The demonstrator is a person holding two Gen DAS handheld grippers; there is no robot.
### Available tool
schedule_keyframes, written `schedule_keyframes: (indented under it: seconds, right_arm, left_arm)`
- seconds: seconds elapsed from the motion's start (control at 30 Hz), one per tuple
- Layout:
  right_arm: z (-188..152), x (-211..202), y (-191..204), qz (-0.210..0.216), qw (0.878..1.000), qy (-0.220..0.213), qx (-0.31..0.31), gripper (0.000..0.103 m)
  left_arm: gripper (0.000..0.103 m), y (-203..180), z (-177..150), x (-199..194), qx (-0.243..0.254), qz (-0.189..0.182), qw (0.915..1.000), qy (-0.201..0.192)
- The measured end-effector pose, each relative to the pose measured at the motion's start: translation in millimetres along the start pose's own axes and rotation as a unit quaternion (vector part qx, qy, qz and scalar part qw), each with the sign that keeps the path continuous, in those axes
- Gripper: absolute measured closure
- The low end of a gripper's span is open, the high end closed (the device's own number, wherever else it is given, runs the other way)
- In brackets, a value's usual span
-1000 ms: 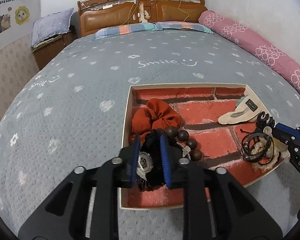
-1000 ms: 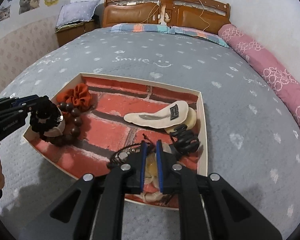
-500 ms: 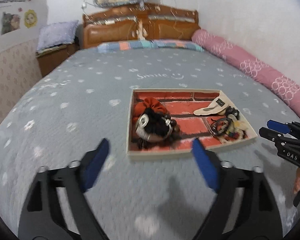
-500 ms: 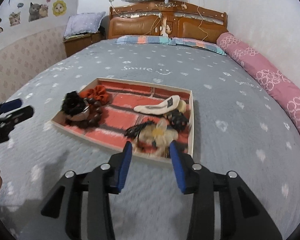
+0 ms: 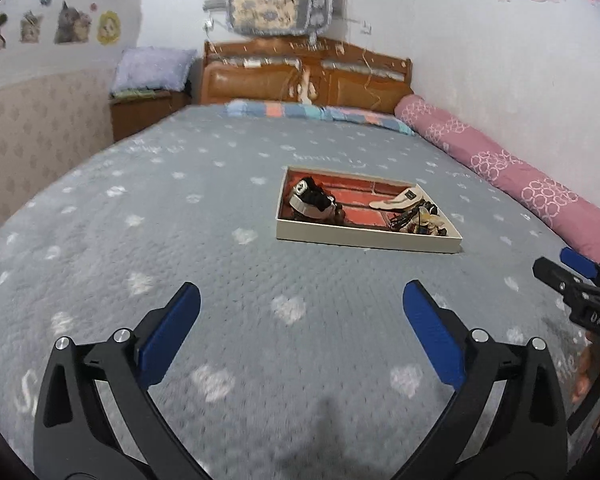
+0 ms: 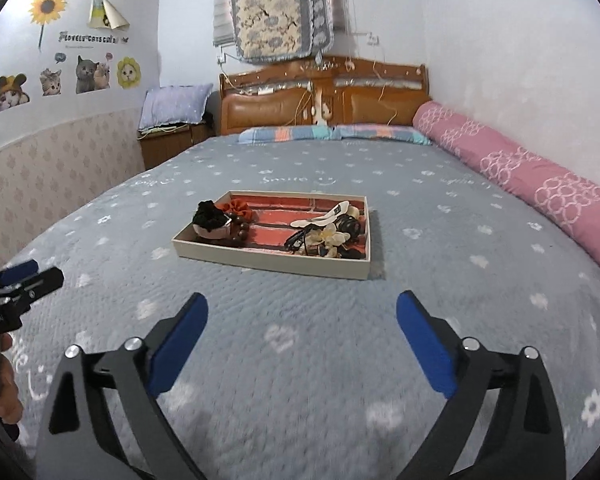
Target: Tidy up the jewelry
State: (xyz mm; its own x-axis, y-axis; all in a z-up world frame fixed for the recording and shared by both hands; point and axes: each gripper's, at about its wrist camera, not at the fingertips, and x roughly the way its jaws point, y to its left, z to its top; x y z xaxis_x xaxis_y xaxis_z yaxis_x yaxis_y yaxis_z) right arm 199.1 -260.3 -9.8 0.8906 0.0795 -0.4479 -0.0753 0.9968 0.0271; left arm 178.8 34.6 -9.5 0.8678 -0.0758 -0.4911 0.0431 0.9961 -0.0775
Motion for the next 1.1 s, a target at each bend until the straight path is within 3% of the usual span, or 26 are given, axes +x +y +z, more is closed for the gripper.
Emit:
schedule_keyframes:
  seconds: [0.27, 0.5, 1.1]
  right_arm:
    - [-40, -36, 9, -0.039, 0.998, -0.046, -0.002, 0.004]
    - [-59, -37, 1, -0.069, 0.996, -0.063, 0.010, 0.004]
    - [-72, -34, 11, -0.074, 0.995, -0.071, -0.003, 0.004]
  left_arm:
    - [0.005, -15, -40, -24, 0.023, 0.053, 0.9974, -0.042]
    - [0.005, -20, -63, -21, 0.039, 0.046, 0.9967, -0.054]
    - [0.005, -27, -73, -29, 0.053, 0.041, 0.9944, -0.081]
